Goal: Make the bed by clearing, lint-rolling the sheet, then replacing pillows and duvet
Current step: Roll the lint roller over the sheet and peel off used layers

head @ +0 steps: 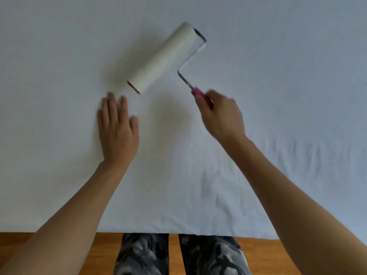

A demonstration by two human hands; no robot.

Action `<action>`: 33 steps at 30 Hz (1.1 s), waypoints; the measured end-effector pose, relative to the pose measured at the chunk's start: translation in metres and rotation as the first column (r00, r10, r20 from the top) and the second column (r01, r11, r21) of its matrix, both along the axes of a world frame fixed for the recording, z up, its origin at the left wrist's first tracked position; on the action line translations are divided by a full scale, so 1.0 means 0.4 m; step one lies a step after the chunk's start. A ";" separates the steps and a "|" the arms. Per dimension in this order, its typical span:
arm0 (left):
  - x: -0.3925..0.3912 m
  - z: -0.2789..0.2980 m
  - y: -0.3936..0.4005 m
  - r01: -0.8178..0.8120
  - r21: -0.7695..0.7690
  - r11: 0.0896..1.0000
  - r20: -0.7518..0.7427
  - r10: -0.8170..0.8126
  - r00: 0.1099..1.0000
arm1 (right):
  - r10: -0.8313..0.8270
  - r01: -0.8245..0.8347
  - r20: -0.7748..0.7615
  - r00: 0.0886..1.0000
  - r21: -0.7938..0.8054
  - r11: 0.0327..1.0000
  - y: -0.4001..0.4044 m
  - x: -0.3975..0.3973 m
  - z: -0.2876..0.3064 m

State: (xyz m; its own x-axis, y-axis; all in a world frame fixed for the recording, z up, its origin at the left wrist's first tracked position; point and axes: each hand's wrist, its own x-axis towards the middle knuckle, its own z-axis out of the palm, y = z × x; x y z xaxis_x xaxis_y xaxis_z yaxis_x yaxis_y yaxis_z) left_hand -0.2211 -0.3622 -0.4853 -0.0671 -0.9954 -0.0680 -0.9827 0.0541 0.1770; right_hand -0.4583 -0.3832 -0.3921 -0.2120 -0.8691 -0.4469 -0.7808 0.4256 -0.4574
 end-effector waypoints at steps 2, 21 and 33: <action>-0.005 -0.002 0.001 -0.003 0.014 1.000 0.017 0.002 1.000 | 0.036 -0.036 -0.010 0.999 0.044 0.998 -0.085 0.019 -0.022; -0.021 0.002 0.008 -0.026 0.000 1.000 0.028 0.026 0.999 | -0.105 0.202 -0.241 0.965 0.425 0.882 0.593 -0.440 0.077; -0.249 0.029 0.013 0.028 -0.051 0.998 -0.162 -0.036 0.986 | -0.194 0.204 -0.067 0.979 0.205 0.957 0.490 -0.384 0.054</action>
State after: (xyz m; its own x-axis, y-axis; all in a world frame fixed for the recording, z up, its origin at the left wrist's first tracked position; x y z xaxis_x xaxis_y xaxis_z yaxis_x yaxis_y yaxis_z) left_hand -0.3207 -0.3570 -0.4738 -0.1056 -0.9944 -0.0056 -0.9388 0.0978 0.3304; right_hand -0.6117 -0.1871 -0.3704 -0.3952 -0.6951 -0.6006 -0.6886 0.6569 -0.3071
